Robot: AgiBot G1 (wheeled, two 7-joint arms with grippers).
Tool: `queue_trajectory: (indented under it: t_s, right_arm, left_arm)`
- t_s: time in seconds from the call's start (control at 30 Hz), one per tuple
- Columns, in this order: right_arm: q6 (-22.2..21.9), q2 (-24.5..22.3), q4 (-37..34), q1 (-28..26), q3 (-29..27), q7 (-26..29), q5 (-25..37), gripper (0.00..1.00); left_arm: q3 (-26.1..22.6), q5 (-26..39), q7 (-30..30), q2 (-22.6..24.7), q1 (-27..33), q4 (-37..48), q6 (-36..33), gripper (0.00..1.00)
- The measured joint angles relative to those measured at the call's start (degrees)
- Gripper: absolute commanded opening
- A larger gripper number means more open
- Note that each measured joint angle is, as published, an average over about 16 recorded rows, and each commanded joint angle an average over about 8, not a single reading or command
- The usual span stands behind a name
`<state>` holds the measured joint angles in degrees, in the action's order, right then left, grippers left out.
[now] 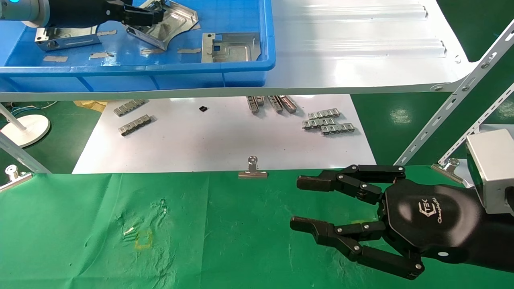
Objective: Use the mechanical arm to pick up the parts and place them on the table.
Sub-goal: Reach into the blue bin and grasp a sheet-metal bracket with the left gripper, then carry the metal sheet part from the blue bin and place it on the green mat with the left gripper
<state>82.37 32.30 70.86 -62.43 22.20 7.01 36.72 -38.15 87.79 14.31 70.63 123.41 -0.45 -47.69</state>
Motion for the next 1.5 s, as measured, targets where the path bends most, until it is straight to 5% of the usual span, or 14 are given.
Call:
queue_trajectory:
  t_s: [0.37, 0.77, 1.07, 1.5]
  right_arm:
    - [0.0, 0.0, 0.0, 0.0, 0.0, 0.0, 0.0, 1.00]
    - [0.0, 0.0, 0.0, 0.0, 0.0, 0.0, 0.0, 1.00]
    - [0.0, 0.0, 0.0, 0.0, 0.0, 0.0, 0.0, 1.00]
    - [0.0, 0.0, 0.0, 0.0, 0.0, 0.0, 0.0, 1.00]
  left_arm:
    - [0.6, -0.9, 0.1, 0.3, -0.7, 0.3, 2.0, 0.00]
    - [2.1, -3.1, 0.0, -1.1, -0.3, -0.4, -3.2, 0.00]
    - [5.5, -8.2, -4.7, -4.9, -0.4, -3.5, -14.8, 0.00]
    - [9.3, -17.1, -20.1, -13.6, -6.0, -11.4, -39.2, 0.00]
